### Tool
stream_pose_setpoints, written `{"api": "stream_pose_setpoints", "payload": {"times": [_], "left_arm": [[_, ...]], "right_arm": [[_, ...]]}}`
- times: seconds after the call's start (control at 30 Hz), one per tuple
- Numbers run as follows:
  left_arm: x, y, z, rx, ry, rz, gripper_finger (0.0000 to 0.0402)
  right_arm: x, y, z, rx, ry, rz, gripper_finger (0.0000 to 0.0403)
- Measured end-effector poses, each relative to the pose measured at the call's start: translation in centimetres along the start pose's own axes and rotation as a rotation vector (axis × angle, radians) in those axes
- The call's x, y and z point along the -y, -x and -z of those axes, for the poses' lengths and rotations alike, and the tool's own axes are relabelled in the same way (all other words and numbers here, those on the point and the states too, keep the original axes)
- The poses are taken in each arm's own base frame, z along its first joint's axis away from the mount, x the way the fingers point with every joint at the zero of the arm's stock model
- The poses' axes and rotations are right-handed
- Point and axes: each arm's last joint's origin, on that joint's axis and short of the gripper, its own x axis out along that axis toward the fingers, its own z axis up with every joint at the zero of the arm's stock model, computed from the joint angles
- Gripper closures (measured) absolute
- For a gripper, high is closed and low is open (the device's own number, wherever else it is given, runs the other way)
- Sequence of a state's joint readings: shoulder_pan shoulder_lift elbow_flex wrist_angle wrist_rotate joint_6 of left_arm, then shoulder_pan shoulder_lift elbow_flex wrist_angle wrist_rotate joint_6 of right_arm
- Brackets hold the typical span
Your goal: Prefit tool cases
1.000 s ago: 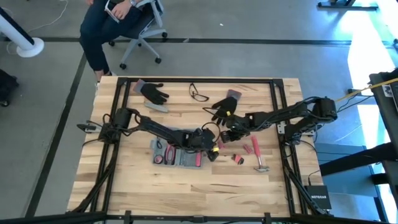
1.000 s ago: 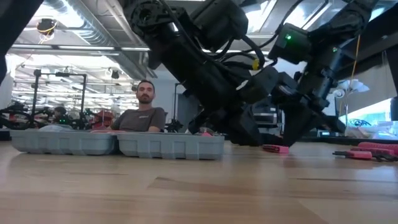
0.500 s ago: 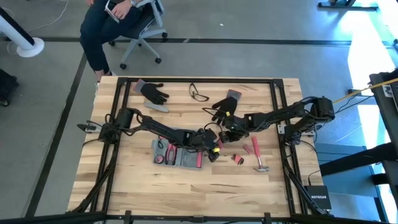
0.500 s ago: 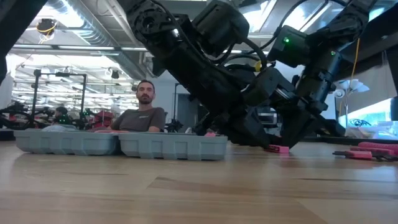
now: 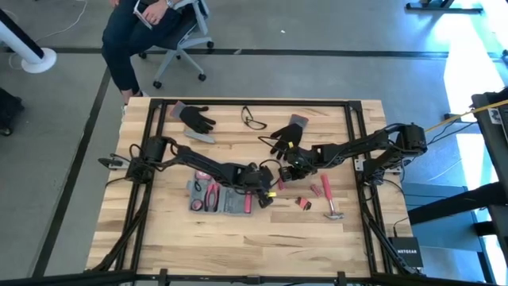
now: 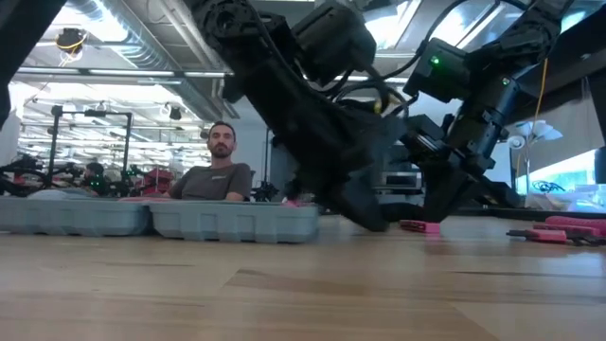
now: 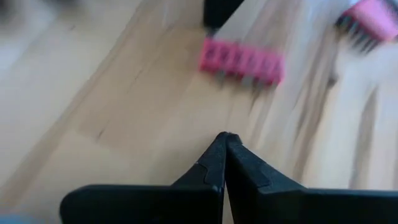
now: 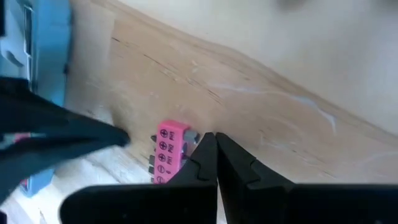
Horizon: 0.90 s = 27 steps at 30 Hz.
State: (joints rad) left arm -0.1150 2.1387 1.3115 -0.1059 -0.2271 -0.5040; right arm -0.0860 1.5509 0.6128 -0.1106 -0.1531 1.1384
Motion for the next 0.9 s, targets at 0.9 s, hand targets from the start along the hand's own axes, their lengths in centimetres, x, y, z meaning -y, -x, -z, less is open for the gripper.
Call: {"api": "stream_pose_setpoints", "payload": {"times": [0.9], "left_arm": [[0.7,2.1,-1.9,0.108,0.001,0.081,0.0401]], "right_arm": [[0.0,0.1,0.2,-0.055,0.047,-0.018,0.0403]]}}
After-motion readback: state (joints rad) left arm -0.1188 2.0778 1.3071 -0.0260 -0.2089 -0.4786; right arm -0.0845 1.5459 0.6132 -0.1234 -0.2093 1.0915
